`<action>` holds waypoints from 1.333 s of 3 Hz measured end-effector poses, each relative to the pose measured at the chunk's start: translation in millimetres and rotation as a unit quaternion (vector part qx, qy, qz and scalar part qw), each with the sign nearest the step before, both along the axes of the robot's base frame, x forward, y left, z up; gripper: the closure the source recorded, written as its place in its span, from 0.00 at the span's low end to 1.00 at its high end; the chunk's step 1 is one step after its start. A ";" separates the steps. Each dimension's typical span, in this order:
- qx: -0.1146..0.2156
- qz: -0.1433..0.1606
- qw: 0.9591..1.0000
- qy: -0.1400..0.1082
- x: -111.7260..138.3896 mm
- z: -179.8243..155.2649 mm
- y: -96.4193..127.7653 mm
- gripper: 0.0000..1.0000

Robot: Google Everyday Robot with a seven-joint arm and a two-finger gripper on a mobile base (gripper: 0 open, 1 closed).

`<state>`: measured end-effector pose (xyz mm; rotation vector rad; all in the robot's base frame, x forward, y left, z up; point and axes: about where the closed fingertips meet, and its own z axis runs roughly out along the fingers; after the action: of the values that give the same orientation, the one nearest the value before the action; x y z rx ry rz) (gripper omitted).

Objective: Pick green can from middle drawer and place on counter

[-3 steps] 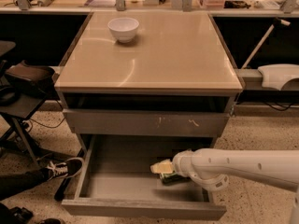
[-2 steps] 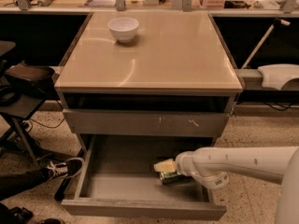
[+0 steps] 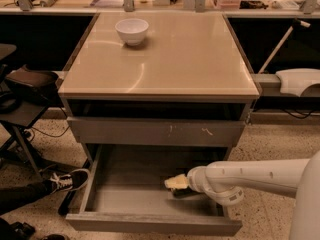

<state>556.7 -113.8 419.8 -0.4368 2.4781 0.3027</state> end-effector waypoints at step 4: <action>0.020 -0.026 0.999 0.037 -17.2 -43.2 11.9 0.00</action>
Offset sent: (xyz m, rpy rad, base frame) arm -0.0282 -0.0074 -0.0566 0.0036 0.0850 -0.0659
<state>539.6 -101.9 376.6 -0.3495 2.5457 0.3508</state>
